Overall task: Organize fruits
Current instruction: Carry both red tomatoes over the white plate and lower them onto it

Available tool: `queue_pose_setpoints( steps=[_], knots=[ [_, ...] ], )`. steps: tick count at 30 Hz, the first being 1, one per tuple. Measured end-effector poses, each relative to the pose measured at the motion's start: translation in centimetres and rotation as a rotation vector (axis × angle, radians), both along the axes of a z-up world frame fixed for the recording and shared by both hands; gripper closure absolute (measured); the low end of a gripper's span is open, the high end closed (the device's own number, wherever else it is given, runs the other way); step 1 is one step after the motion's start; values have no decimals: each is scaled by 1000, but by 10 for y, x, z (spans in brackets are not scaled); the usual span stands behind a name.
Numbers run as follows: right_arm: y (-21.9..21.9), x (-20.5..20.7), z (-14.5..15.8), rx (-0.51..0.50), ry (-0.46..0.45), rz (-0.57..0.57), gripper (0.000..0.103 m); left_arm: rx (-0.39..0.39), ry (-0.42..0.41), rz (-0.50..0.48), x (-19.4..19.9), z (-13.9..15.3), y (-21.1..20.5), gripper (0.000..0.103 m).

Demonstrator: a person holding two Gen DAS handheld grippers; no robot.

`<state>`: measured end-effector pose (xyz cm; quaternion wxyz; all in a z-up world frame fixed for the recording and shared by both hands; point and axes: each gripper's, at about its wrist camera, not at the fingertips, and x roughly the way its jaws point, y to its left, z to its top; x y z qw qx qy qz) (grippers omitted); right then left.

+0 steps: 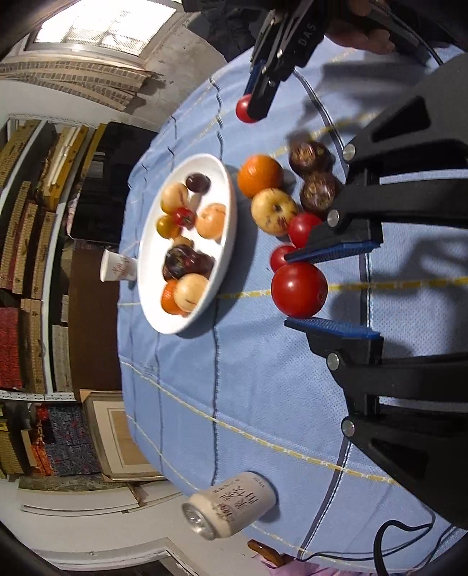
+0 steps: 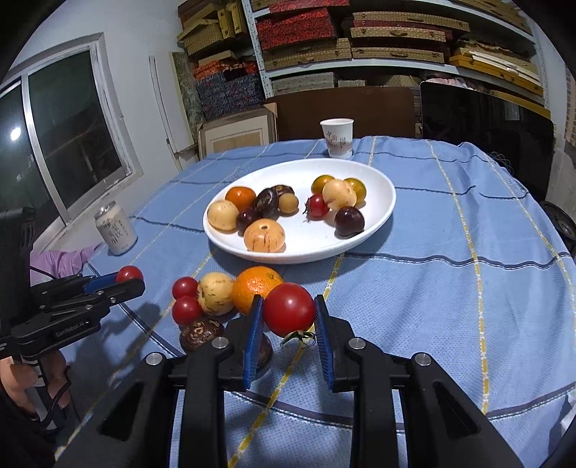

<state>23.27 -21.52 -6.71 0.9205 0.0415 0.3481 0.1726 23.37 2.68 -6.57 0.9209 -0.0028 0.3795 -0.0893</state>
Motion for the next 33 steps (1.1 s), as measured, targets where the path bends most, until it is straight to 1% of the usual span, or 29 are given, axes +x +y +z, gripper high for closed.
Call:
queue_pose_setpoints(
  steps=[2,5,9,12,16,19,23,27,33],
  knots=[
    [0,-4,11,-5,-23,-2,75,-12,-11,-20,0,16,-4,74],
    [3,-7,33,-19,-67,9,75,-9,-38,-39,6,40,-15,74],
    [12,-1,67,-77,-137,21,75,2,-80,-43,23,68,-27,74],
    [14,19,88,-101,-170,15,75,5,-80,-32,47,81,-33,74],
    [12,57,105,-145,-202,-5,75,12,-70,-15,86,89,-38,74],
    [12,83,107,-161,-204,-13,75,15,-53,-9,112,86,-43,74],
    [12,116,98,-174,-175,-15,75,42,-33,-13,143,71,-53,74],
    [18,141,79,-196,-145,-10,75,47,-5,-15,168,52,-56,74],
    [24,170,47,-179,-84,-8,75,57,45,-5,198,23,-55,74]
  ],
)
